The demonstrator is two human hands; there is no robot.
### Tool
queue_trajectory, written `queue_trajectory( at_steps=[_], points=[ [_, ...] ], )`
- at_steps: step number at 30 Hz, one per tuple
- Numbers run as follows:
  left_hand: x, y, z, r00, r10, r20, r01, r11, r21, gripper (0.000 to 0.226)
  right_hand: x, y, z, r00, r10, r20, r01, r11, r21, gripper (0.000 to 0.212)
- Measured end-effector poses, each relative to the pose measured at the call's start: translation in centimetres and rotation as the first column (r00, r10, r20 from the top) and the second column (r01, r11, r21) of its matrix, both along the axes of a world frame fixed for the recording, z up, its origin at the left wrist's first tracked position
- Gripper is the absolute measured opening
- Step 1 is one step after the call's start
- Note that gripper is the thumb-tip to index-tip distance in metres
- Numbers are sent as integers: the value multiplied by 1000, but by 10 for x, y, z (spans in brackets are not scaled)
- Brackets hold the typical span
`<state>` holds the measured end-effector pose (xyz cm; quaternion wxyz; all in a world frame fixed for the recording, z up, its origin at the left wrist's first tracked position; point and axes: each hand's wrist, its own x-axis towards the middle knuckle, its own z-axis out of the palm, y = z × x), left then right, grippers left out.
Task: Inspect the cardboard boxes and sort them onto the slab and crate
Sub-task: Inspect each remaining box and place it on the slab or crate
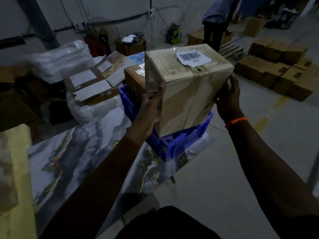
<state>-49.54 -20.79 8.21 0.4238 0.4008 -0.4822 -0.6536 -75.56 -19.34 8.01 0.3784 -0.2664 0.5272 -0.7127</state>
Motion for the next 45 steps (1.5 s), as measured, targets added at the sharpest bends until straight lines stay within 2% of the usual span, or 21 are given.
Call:
queue_trajectory(
  at_steps=[3,5,7,9,11,13,16,21,24,27,30,32,34,36,37,39,41,45],
  points=[
    [-14,-15,-10,999,-24,-46,26,998,60,88,-14,-20,-1,1000,-17,1,17,1000,3,32],
    [-25,-21,-21,999,6,-47,0,993,121,82,-25,-30,-10,1000,13,-7,-13,1000,13,39],
    [-37,-20,-28,996,69,-61,-58,985,162,84,-39,-39,-22,998,65,-22,-65,998,21,47],
    [-45,-19,-34,990,131,-53,-117,971,210,96,-48,-49,-38,991,135,-24,-134,990,36,48],
    [-50,-22,-46,986,165,-20,-156,960,233,97,-48,-59,-52,978,206,-19,-203,976,84,49],
    [-54,-26,-54,968,249,23,-246,935,256,81,-45,-68,-65,963,268,23,-269,954,132,48],
    [-63,-30,-69,932,361,30,-355,894,272,40,-51,-76,-90,938,340,65,-346,923,171,44],
    [-79,-24,-89,888,449,104,-457,832,315,36,-65,-81,-110,908,416,50,-413,869,272,42],
    [-87,-17,-102,842,534,83,-525,773,355,29,-70,-79,-124,894,447,4,-428,854,296,43],
    [-84,-10,-114,853,513,93,-516,806,291,47,-73,-71,-127,867,484,-114,-432,847,311,45],
    [-65,-6,-130,881,401,251,-449,876,178,75,-69,-56,-124,885,415,-213,-319,872,371,40],
    [-51,0,-130,863,362,353,-418,903,97,65,-63,-47,-130,868,349,-353,-196,894,403,42],
    [-34,11,-127,838,351,419,-386,922,0,39,-52,-37,-142,816,247,-522,-36,924,380,38],
    [-9,28,-134,844,350,407,-353,933,-70,12,-31,-16,-149,803,106,-587,87,953,291,30],
    [8,40,-138,845,334,418,-327,941,-90,8,-14,-2,-153,804,39,-593,128,963,236,31],
    [52,70,-150,823,255,508,-245,966,-87,20,30,29,-168,828,-43,-558,180,965,192,30],
    [104,100,-162,757,235,610,-196,972,-132,33,88,60,-189,810,2,-586,125,976,177,30],
    [214,148,-182,580,273,768,-145,962,-232,41,222,107,-217,586,211,-782,-175,976,132,34]
  ],
)
